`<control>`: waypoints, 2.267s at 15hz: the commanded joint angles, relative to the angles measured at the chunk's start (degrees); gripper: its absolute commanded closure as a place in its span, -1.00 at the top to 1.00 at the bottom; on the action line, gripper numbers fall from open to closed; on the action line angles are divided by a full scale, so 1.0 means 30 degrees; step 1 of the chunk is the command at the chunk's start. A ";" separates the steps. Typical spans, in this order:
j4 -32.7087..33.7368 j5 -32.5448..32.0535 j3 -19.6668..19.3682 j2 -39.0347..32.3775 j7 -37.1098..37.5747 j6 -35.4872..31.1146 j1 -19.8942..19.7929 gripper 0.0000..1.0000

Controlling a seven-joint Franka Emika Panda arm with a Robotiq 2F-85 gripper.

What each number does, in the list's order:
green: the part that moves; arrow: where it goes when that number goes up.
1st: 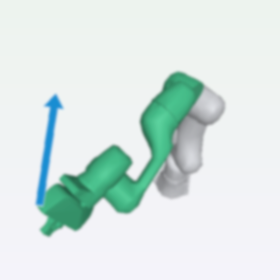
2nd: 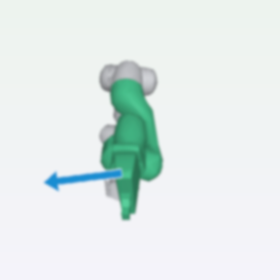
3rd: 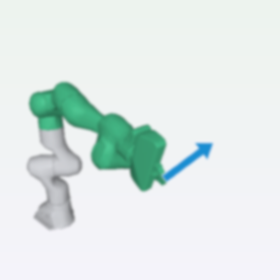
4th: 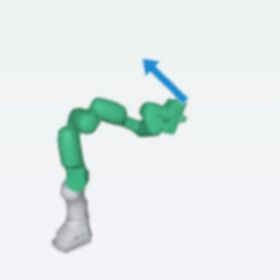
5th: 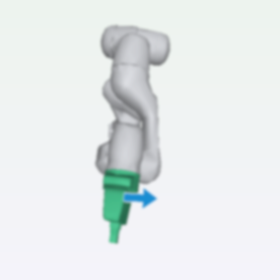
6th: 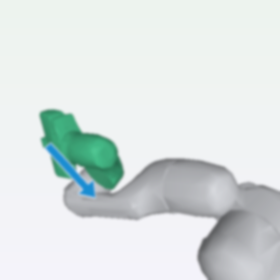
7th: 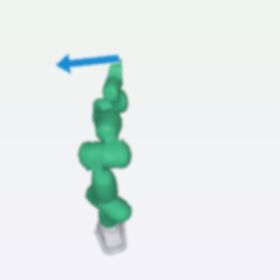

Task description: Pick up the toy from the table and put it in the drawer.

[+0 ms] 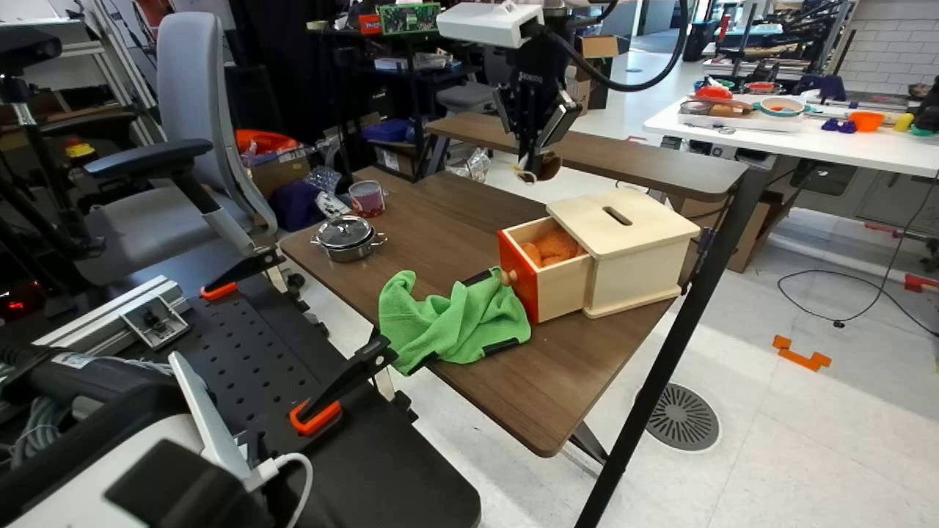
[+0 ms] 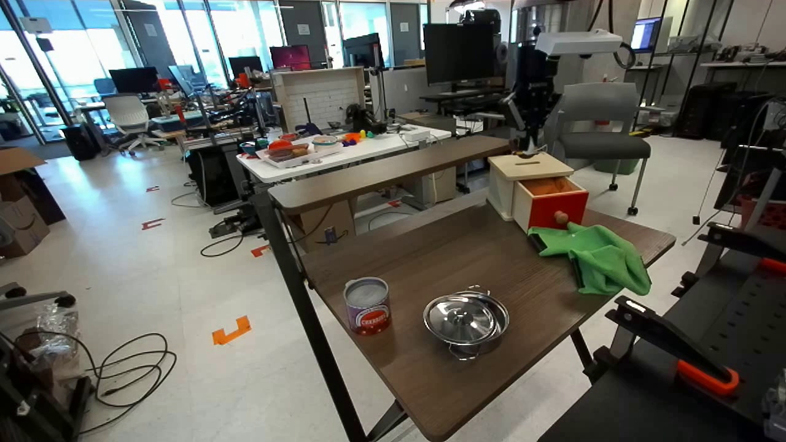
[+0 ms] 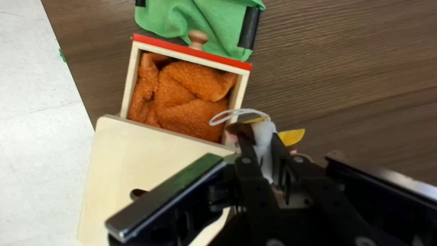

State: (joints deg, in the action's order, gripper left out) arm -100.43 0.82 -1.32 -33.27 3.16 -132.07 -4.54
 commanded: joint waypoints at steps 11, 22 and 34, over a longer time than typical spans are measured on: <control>-0.2598 0.0114 -0.0628 0.0019 -0.0855 -0.2312 -0.0781 -0.93; -0.0602 -0.0144 -0.0806 -0.1910 -0.0326 -0.2179 -0.0485 -0.93; -0.0178 -0.0295 -0.0772 -0.2316 -0.0534 -0.2003 -0.0204 0.09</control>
State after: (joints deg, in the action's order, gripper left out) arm -100.98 0.33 -3.30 -41.32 1.68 -138.23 -6.00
